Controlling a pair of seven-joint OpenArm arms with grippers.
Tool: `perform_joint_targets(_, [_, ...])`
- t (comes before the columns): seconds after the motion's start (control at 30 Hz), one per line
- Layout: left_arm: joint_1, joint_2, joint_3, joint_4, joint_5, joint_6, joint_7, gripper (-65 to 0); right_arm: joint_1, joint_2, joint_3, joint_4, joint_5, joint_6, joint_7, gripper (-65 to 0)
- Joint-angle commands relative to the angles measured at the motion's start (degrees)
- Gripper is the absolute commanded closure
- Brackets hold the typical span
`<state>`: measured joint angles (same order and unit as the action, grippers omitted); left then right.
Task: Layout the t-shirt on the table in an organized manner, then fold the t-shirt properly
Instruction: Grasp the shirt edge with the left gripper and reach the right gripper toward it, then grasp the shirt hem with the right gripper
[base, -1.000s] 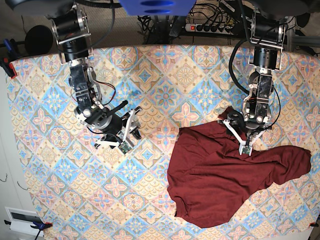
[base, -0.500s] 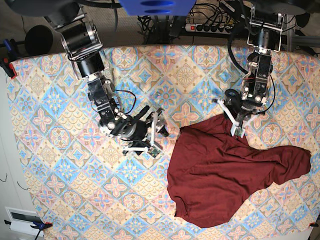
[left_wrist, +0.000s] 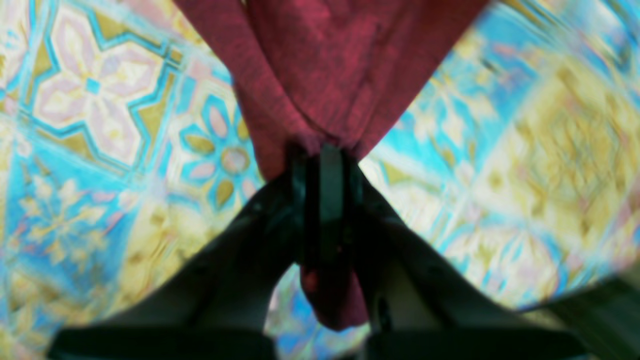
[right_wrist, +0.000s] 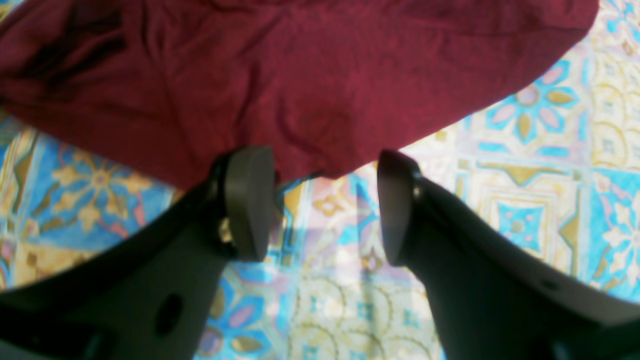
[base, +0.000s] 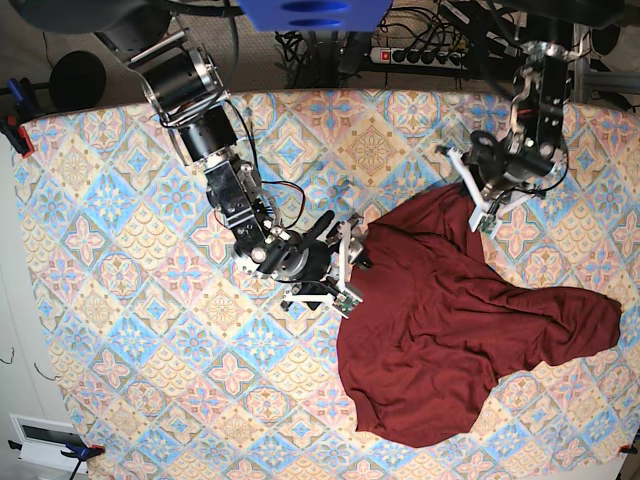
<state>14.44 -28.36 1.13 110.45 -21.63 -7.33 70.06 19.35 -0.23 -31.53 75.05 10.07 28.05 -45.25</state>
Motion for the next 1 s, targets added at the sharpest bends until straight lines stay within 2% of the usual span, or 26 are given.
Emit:
perform_joint_targets(0.0, [0.82, -1.57, -0.64, 1.77, 0.48, 0.26, -0.04, 0.0, 1.52, -1.05, -0.08, 1.13, 0.70, 0.30, 1.25, -32.2])
perform_joint_targets(0.07, [4.07, -2.63, -2.84, 4.75, -0.04, 0.17, 0.14, 0.0, 1.35, -1.48, -0.08, 1.13, 0.70, 0.30, 1.25, -32.2])
perform_joint_targets(0.13, [6.97, -2.81, -5.92, 6.51, -3.56, 0.17, 0.14, 0.0, 1.35, -2.19, -0.08, 1.13, 0.70, 0.30, 1.25, -32.2])
perform_joint_targets(0.27, [9.70, -6.15, -10.66, 6.78, -16.83, 0.17, 0.14, 0.0, 1.09, -2.28, -0.87, 1.13, 0.70, 0.30, 1.25, -32.2])
perform_joint_targets(0.4, [11.45, -7.55, -15.68, 6.69, -30.37, 0.17, 0.14, 0.0, 1.09, -2.19, -4.47, 1.13, 0.70, 0.30, 1.25, -32.2])
perform_joint_targets(0.47, [11.45, -7.82, -16.38, 6.60, -33.36, 0.17, 0.14, 0.0, 1.17, -2.19, -6.84, 0.87, 0.70, 0.30, 1.25, -32.2])
perform_joint_targets(0.63, [12.07, -7.82, -16.64, 6.60, -34.68, 0.17, 0.66, 0.0, 1.44, -2.19, -11.15, -4.50, 0.62, 0.21, 1.25, -32.1])
perform_joint_targets(0.77, [13.21, -7.82, -16.73, 6.60, -34.77, 0.17, 2.77, 0.0, 1.44, -2.19, -11.42, -8.28, 0.35, 0.03, 1.34, -32.0])
perform_joint_targets(0.97, [14.71, -7.90, -16.82, 6.51, -34.42, 0.17, 2.95, 0.0, 3.72, -2.19, -9.57, -10.03, 0.26, -0.14, 2.49, -31.8])
